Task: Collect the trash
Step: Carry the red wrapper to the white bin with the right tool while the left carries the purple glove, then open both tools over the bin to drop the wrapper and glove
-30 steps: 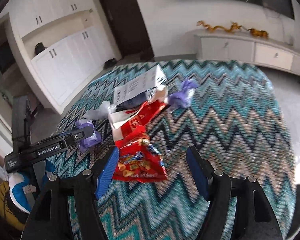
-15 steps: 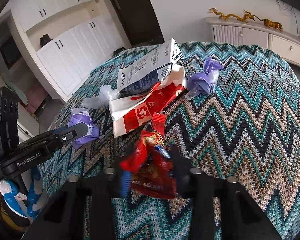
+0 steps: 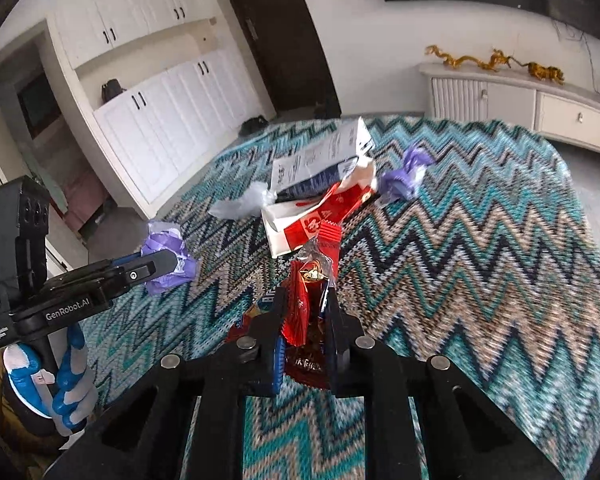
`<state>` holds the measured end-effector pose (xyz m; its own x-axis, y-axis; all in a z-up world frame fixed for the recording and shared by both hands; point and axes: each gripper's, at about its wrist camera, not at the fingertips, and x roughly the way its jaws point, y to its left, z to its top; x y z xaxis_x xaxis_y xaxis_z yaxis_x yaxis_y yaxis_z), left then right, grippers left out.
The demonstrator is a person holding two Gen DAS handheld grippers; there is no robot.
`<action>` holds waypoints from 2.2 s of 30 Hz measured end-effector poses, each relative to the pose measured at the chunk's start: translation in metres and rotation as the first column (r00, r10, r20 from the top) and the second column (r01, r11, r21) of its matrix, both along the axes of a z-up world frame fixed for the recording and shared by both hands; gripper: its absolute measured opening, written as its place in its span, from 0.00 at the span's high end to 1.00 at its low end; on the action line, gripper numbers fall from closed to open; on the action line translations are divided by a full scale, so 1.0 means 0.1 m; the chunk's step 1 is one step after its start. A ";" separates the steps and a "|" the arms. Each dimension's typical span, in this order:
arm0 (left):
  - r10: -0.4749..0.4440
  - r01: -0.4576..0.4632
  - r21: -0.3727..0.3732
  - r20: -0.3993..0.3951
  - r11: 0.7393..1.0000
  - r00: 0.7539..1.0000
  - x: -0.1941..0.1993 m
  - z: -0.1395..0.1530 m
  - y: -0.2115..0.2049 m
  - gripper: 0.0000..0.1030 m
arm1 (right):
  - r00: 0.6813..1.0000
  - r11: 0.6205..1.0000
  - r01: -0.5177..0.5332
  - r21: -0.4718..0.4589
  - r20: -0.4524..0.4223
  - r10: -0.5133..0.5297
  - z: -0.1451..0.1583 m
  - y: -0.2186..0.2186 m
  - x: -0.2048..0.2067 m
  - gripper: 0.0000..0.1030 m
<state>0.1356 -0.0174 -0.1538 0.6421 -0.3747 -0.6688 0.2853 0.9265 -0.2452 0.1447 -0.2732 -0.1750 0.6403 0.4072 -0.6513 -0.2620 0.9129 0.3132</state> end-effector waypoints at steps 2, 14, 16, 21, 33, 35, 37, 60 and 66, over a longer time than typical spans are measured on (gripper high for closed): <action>-0.015 0.015 0.002 0.011 1.000 1.000 -0.07 0.07 -0.05 0.68 | 1.000 1.000 0.022 0.003 0.022 -0.022 0.08 -0.08 -0.14 0.85; -0.224 0.220 0.068 0.053 0.973 0.973 -0.34 0.38 -0.93 0.68 | 0.943 0.949 0.316 0.020 0.105 -0.316 0.32 -1.31 -1.08 0.85; -0.279 0.274 0.089 0.058 0.958 0.958 -0.36 0.42 -1.20 0.68 | 0.923 0.928 0.372 0.015 0.101 -0.371 0.29 -1.56 -1.21 0.85; -0.452 0.444 0.123 0.045 0.887 0.891 -0.42 0.46 -2.10 0.68 | 0.854 0.854 0.519 -0.041 0.070 -0.515 0.06 -2.27 -1.46 0.85; -0.713 0.721 0.097 -0.109 0.686 0.692 -0.56 0.00 -4.36 0.67 | 0.672 0.682 0.724 -0.101 -0.117 -0.731 -0.96 -3.64 -1.54 0.80; -0.722 0.736 0.087 -0.147 0.671 0.676 -0.54 -0.15 -4.66 0.66 | 0.650 0.665 0.739 -0.110 -0.145 -0.746 -1.13 -3.76 -1.52 0.79; -0.725 0.744 0.077 -0.178 0.664 0.666 -0.52 -0.28 -4.90 0.66 | 0.628 0.650 0.752 -0.111 -0.177 -0.758 -1.31 -3.91 -1.50 0.79; -0.692 0.733 0.108 -0.261 0.672 0.673 -0.50 -0.81 -5.57 0.45 | 0.514 0.553 0.828 -0.095 -0.270 -0.814 -1.92 -4.25 -1.63 0.51; -0.655 0.666 0.133 -0.118 0.734 0.746 -0.47 -0.46 -5.16 0.45 | 0.505 0.533 0.840 -0.101 -0.214 -0.836 -1.63 -4.10 -1.68 0.47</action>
<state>0.0883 -0.5335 -0.1999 0.2302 -0.5770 -0.7836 0.8300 0.5369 -0.1515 -0.0237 -0.6836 -0.3376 0.5357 -0.2346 -0.8112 0.6970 0.6651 0.2679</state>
